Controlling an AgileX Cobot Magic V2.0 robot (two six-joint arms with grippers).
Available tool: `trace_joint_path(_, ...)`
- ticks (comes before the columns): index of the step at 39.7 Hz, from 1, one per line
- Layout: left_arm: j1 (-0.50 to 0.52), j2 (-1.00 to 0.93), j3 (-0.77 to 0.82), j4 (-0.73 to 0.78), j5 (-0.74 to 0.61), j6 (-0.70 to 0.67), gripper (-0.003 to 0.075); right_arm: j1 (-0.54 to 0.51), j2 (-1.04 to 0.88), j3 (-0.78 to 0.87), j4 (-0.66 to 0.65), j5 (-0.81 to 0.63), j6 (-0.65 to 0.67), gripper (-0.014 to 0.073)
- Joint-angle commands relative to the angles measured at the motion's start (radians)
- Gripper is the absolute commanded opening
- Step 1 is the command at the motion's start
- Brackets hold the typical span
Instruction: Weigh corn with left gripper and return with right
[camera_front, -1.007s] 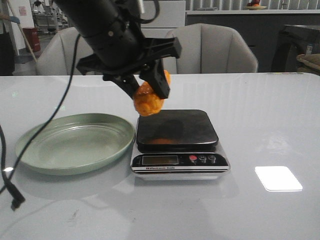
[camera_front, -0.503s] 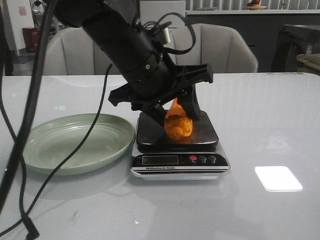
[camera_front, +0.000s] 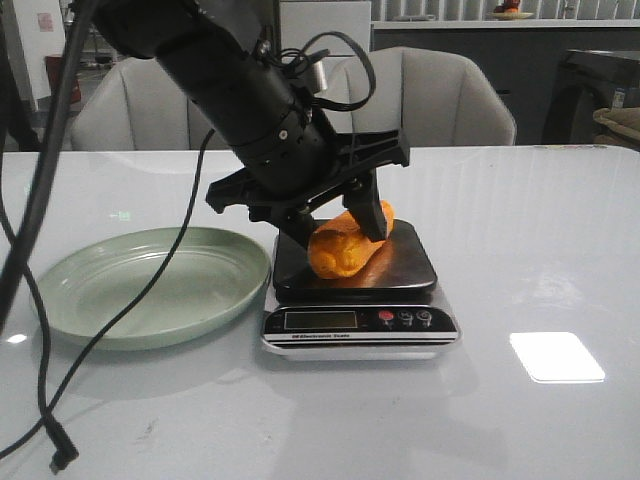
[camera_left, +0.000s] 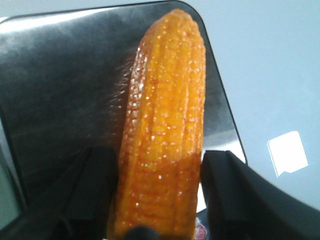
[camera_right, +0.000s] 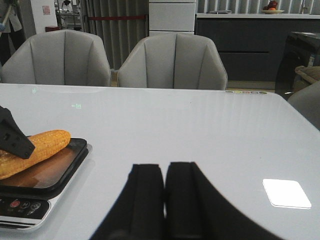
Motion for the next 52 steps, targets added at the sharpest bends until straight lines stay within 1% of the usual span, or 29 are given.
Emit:
trace_joint_path(1,0.001,-0.086,-0.032,0.009,-0.033,-0.004,0.0402,-0.004,-0.021,0.012,-0.011,-0.083,-0.006,0.0165)
trace_joint_path(9,0.001,-0.157,-0.032,0.087,-0.024,-0.004,0.0402,-0.004,-0.021,0.012,-0.011,-0.083,-0.006,0.0165)
trace_joint_path(18,0.001,-0.21,-0.032,0.122,0.043,0.004,0.0402,-0.004,-0.021,0.012,-0.011,-0.083,-0.006,0.0165)
trace_joint_path(22,0.001,-0.26,-0.026,0.194,0.085,0.004,0.0402,-0.004,-0.021,0.012,-0.011,-0.083,-0.006,0.0165)
trace_joint_path(25,0.001,-0.314,0.001,0.202,0.077,0.004,0.0402,-0.004,-0.021,0.012,-0.011,-0.083,-0.006,0.0165)
trace_joint_path(31,0.001,-0.486,0.11,0.242,0.037,0.004,0.0402,-0.004,-0.021,0.012,-0.011,-0.083,-0.006,0.0165)
trace_joint_path(36,0.001,-0.644,0.208,0.289,0.032,0.004,0.0398,-0.004,-0.021,0.012,-0.011,-0.083,-0.006,0.0165)
trace_joint_path(44,0.001,-0.965,0.411,0.359,0.031,0.004,0.0395,-0.004,-0.021,0.012,-0.011,-0.083,-0.006,0.0165)
trace_joint_path(47,0.001,-1.119,0.502,0.391,0.022,0.004,0.0395,-0.004,-0.021,0.012,-0.011,-0.083,-0.006,0.0165)
trace_joint_path(48,0.001,-1.143,0.526,0.397,0.017,0.004,0.0395,-0.004,-0.021,0.012,-0.011,-0.083,-0.006,0.0165)
trace_joint_path(52,0.001,-1.339,0.648,0.418,-0.021,0.004,0.0395,-0.004,-0.02,0.012,-0.011,-0.083,-0.006,0.0165)
